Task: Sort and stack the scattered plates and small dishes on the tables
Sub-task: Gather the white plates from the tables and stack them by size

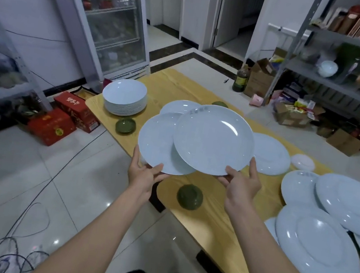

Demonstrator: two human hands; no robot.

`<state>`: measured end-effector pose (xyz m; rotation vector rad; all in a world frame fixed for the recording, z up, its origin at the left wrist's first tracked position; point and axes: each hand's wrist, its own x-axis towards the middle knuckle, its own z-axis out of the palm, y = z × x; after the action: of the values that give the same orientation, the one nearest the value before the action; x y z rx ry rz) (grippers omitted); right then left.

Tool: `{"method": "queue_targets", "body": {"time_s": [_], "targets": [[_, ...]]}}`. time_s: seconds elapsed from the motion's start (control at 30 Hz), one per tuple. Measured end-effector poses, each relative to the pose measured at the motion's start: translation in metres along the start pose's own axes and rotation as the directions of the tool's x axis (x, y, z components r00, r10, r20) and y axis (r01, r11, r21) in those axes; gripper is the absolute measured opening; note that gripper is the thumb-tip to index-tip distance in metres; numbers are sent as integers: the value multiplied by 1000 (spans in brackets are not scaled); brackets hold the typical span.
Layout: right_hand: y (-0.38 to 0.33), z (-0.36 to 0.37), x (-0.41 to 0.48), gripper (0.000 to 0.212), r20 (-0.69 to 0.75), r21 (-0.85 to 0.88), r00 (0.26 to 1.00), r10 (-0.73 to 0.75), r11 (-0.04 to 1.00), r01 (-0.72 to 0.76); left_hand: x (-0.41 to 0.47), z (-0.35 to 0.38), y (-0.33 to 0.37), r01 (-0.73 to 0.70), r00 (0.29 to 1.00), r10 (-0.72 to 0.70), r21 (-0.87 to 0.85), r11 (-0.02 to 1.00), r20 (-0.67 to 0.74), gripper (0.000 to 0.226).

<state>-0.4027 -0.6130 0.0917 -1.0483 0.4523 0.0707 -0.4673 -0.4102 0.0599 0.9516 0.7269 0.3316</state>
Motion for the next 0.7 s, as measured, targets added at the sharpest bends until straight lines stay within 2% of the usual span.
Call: {"method": "queue_targets", "body": {"time_s": [0.17, 0.43, 0.7], "targets": [[12, 41, 35, 85, -52, -9, 999, -8, 1000, 7, 67, 10, 14, 47, 999, -48, 33, 998, 8, 103], [38, 110, 84, 87, -203, 12, 978, -43, 999, 46, 180, 19, 46, 178, 972, -187, 70, 981, 140, 102], [49, 141, 101, 89, -358, 52, 931, -78, 993, 103, 244, 30, 61, 252, 935, -289, 188, 949, 207, 102]]}}
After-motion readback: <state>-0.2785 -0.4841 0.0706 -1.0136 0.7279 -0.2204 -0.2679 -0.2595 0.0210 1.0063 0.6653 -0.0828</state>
